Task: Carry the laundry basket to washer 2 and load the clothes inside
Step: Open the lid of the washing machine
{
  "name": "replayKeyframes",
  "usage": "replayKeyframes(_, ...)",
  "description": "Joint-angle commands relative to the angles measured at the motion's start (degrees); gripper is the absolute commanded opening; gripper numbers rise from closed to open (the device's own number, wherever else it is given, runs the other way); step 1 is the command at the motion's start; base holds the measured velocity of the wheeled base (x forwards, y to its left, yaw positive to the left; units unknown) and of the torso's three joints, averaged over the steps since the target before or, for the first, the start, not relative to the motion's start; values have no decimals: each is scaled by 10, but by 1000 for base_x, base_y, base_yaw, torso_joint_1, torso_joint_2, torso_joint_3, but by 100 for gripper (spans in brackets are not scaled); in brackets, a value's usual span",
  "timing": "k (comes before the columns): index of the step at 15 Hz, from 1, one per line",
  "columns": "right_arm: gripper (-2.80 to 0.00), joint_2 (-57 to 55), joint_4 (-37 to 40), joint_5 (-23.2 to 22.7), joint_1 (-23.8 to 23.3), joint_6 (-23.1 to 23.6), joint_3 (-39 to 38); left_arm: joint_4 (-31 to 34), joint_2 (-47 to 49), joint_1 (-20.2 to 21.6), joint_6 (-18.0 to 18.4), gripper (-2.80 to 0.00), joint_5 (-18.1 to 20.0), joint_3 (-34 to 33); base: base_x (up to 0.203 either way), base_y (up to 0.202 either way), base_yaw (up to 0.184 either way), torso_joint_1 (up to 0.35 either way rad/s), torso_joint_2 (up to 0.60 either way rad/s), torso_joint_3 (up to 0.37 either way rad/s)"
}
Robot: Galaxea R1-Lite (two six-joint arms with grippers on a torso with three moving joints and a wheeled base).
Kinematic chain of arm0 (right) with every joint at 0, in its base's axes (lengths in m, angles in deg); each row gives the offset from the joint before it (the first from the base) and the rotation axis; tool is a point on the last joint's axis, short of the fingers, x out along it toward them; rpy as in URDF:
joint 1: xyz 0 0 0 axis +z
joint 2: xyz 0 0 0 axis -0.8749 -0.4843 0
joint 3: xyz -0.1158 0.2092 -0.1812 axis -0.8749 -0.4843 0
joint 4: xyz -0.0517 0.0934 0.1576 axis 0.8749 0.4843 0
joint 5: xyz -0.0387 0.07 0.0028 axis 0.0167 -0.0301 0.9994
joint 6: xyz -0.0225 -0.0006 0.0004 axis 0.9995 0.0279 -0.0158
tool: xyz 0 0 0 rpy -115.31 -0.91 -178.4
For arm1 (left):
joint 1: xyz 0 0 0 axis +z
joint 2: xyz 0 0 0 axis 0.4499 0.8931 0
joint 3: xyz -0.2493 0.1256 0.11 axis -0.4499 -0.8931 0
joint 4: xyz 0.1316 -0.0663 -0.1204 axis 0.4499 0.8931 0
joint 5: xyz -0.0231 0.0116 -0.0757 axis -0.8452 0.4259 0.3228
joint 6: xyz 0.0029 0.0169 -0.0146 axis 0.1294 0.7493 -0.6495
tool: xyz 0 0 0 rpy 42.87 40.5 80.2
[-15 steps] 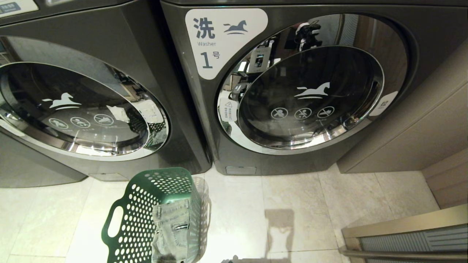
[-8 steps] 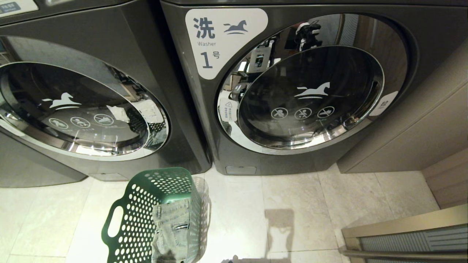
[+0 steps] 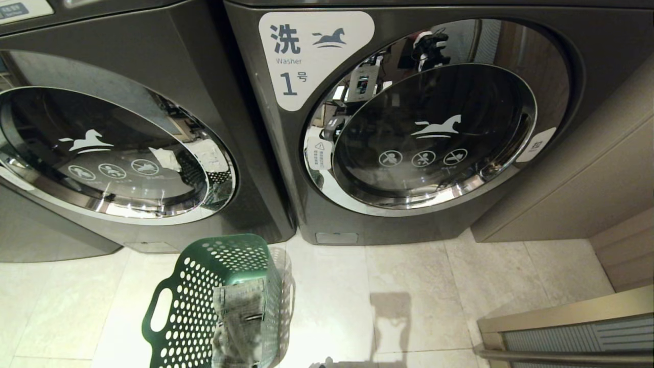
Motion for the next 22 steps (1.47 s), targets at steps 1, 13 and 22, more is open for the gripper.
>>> replayKeyframes(1, -280, 0, 0, 0, 0, 1, 0, -22, 165, 0, -32, -280, 32, 41, 0, 0, 0, 0, 0, 0)
replayKeyframes(13, -280, 0, 0, 0, 0, 1, 0, -239, 553, 357, 83, 0, 550, 35, 0, 0, 0, 0, 0, 0)
replayKeyframes(22, -280, 0, 0, 0, 0, 1, 0, -258, 697, 221, 356, 0, 589, 55, 0, 0, 0, 0, 0, 0)
